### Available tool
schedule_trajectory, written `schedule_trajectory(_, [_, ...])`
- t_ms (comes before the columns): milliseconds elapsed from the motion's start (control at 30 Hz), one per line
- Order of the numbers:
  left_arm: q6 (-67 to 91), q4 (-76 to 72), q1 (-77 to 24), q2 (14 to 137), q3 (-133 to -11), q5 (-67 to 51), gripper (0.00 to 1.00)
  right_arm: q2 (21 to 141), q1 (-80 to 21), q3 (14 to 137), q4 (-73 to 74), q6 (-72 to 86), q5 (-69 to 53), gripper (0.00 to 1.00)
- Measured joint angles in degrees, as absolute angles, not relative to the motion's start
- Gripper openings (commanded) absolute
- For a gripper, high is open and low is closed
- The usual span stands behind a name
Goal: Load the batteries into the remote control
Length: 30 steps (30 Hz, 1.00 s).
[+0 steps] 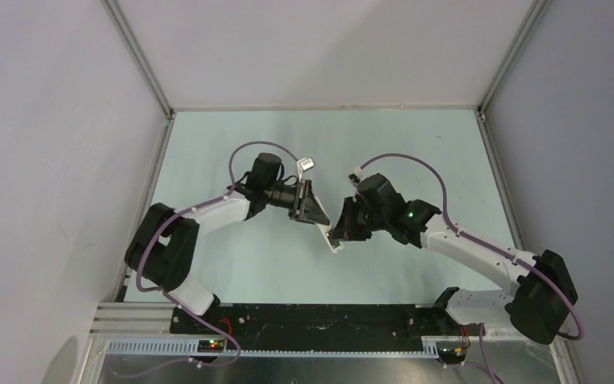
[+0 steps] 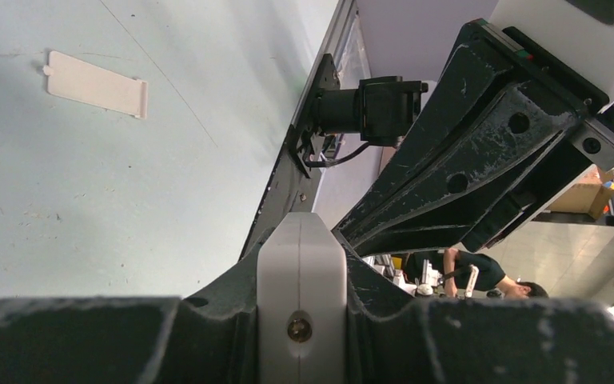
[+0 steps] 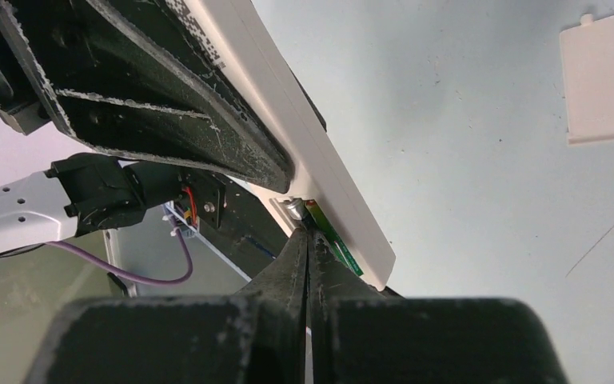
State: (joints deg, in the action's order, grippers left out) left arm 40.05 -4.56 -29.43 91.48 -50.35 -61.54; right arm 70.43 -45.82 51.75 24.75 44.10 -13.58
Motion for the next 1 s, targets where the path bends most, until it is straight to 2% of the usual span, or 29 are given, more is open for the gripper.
schedule_trajectory(367, [39.22,-3.75,-29.47,91.07,-50.35,-61.23,0.00,70.37,-45.12,51.75,24.23,44.10,-15.07,0.02])
schedule_trajectory(600, [40.18,-3.75,-29.89,90.61,-50.35,-62.15,0.00,63.81,-44.80,51.72,23.88,43.44,-14.39,0.21])
schedule_trajectory(767, [40.69,-3.75,-29.89,89.17,-50.35,-62.15,0.00,56.95,-44.75,50.15,23.59,42.98,-13.91,0.44])
schedule_trajectory(833, [41.01,-3.75,-29.89,88.31,-50.35,-62.15,0.00,54.50,-44.75,48.77,23.59,42.24,-13.37,0.48])
schedule_trajectory(1000, [41.10,-3.73,-30.02,85.47,-50.35,-62.52,0.00,52.12,-44.80,45.76,23.70,39.09,-12.97,0.49])
